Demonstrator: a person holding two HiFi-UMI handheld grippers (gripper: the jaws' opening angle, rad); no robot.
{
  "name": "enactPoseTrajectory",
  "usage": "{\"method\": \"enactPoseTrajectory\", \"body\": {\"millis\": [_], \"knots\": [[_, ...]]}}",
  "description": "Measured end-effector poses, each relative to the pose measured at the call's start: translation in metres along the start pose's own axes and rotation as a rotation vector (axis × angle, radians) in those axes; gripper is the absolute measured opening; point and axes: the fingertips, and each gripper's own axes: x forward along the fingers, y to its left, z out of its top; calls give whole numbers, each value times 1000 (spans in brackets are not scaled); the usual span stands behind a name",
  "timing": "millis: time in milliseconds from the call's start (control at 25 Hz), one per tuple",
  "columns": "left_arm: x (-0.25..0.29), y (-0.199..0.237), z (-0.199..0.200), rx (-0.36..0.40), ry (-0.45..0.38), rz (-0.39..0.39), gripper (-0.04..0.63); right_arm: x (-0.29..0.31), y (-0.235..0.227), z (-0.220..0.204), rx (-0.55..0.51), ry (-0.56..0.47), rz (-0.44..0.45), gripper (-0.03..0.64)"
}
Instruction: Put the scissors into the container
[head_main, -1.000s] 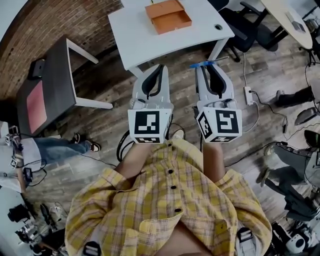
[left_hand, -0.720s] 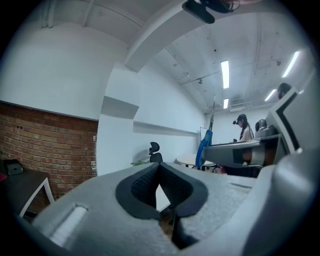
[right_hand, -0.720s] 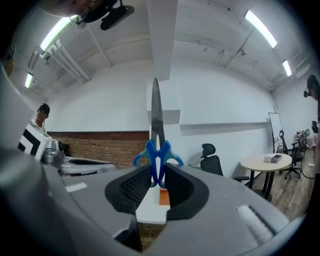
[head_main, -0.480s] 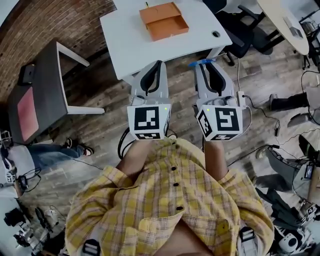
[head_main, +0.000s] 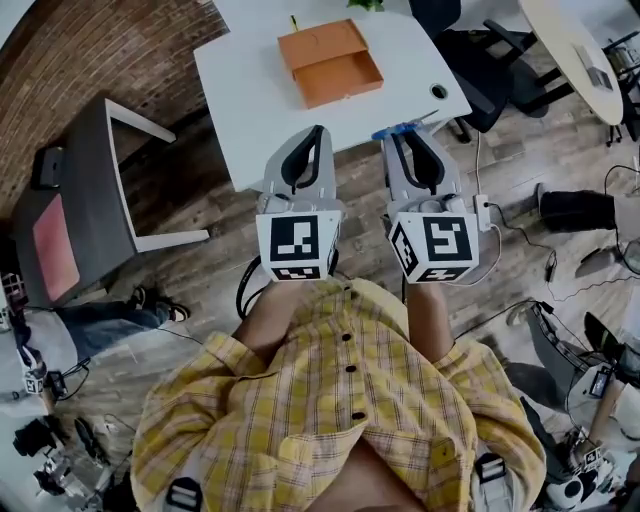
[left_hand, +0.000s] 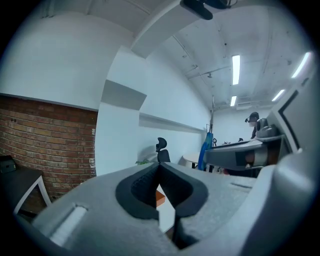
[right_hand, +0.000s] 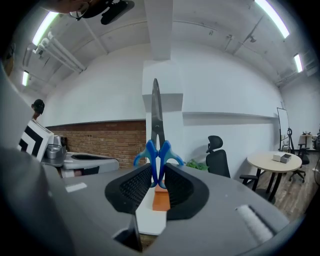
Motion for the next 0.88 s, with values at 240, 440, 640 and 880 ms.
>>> {"method": "enactPoseTrajectory", "body": {"millis": [240,440,640,880], "knots": [[43,30,-4,-30,16,-9,0,58,-7,-15,-7,91,2,89],[72,53,-10,-45,40,-22,0,100,-8,-11,-18,117,4,89],[103,83,-12,-70,50,-32,0,140,-8,-8,-31,138,-5,89],[116,93,-7,-80,42,-40,0,152,-13,-1,-28,134,-31,89]]}}
